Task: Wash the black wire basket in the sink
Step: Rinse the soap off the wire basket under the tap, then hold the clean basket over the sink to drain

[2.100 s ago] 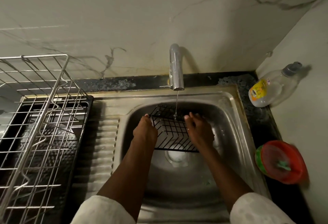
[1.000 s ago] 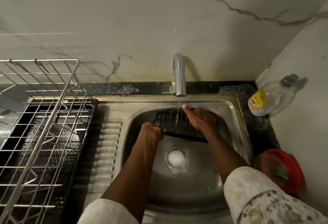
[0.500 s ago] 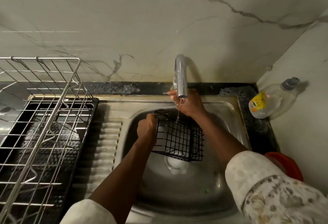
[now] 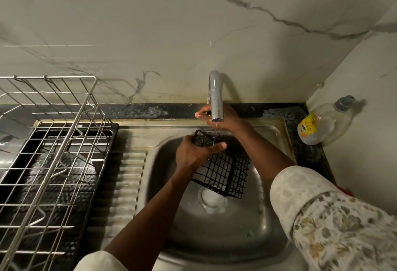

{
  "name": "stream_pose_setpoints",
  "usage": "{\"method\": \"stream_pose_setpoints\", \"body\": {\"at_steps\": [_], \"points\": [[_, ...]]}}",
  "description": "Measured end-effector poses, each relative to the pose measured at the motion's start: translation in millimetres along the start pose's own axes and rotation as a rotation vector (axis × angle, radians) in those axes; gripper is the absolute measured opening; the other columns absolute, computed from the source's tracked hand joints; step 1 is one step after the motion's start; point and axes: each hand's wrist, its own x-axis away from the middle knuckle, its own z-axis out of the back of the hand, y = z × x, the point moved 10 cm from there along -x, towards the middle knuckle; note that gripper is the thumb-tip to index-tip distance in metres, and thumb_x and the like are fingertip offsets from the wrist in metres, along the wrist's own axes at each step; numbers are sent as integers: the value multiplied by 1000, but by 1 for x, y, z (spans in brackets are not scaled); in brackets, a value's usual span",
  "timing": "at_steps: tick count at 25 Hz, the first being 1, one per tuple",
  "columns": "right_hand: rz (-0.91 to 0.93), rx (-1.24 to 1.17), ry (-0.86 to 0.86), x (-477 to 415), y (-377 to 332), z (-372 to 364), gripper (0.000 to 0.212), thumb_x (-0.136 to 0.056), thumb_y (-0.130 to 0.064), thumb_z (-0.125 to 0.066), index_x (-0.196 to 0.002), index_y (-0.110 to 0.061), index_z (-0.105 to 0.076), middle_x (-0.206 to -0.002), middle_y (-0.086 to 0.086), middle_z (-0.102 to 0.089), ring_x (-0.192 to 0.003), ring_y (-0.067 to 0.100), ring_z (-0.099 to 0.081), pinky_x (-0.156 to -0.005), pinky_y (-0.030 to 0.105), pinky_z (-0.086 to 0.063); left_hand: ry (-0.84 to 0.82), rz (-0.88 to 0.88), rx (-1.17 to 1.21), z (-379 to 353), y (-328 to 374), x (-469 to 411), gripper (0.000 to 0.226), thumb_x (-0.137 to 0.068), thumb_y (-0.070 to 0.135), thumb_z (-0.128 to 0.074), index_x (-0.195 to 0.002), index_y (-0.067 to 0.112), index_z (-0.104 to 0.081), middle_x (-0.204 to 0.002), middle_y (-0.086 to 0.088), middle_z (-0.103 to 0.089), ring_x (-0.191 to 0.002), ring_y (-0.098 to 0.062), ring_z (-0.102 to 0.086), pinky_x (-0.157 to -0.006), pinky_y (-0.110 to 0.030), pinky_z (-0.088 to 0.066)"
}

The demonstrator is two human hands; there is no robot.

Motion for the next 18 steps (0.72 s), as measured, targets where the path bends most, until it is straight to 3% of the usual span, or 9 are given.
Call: {"method": "stream_pose_setpoints", "body": {"at_steps": [2,4,6,8,9,11,15,18], "points": [[18,15,-40,4,-4,-4,33,-91,-46,-70,-111,-19,-68,-110,4,-71,-101,22,-67,-92,47,-56,7,-10,-224,-8,-2,-2,125,-43,70,-88,-146,22,-37,-140,-3,-51,-130,-24,-48,-104,-38,-44],[24,24,-49,6,-8,-2,31,-90,-45,-71,-109,-20,-68,-108,4,-71,-100,23,-68,-92,47,-56,38,-29,-335,-9,3,-1,117,-46,68,-88,-141,19,-41,-136,-7,-51,-129,-27,-47,-106,-41,-45],[21,-14,-8,4,-11,10,35,-89,-45,-72,-106,-16,-66,-102,7,-72,-90,23,-70,-85,44,-59,58,-84,-373,-5,11,-1,86,-54,61,-88,-122,20,-54,-111,1,-61,-104,-18,-59,-91,-32,-52],[-4,-151,90,12,-3,28,19,-94,-33,-68,-96,-15,-65,-93,10,-71,-78,22,-71,-74,42,-63,39,-126,-410,0,16,2,57,-62,52,-89,-101,26,-58,-83,12,-56,-73,-5,-55,-70,-21,-48],[-32,-209,161,22,7,38,17,-96,-29,-65,-92,-12,-66,-89,13,-71,-73,23,-71,-70,44,-63,34,-127,-412,3,16,2,52,-63,51,-89,-98,26,-60,-77,14,-53,-67,-3,-52,-65,-20,-47],[-98,-245,237,48,38,43,27,-94,-33,-66,-86,-7,-68,-83,13,-71,-67,25,-69,-66,41,-61,29,-98,-379,10,6,0,49,-62,51,-90,-94,24,-64,-74,14,-54,-64,-1,-53,-57,-17,-45],[-280,-307,182,104,99,9,34,-89,-53,-68,-86,-19,-74,-77,-2,-75,-63,16,-70,-62,38,-59,56,-108,-339,25,-13,4,46,-69,60,-81,-77,19,-61,-72,3,-63,-60,-8,-58,-49,-19,-47],[-311,-249,386,138,124,4,28,-89,-49,-72,-86,-21,-74,-75,-8,-72,-75,15,-70,-64,25,-52,95,-91,-224,53,-21,11,47,-76,63,-71,-79,16,-65,-71,-1,-64,-59,-14,-58,-49,-24,-44]]}}
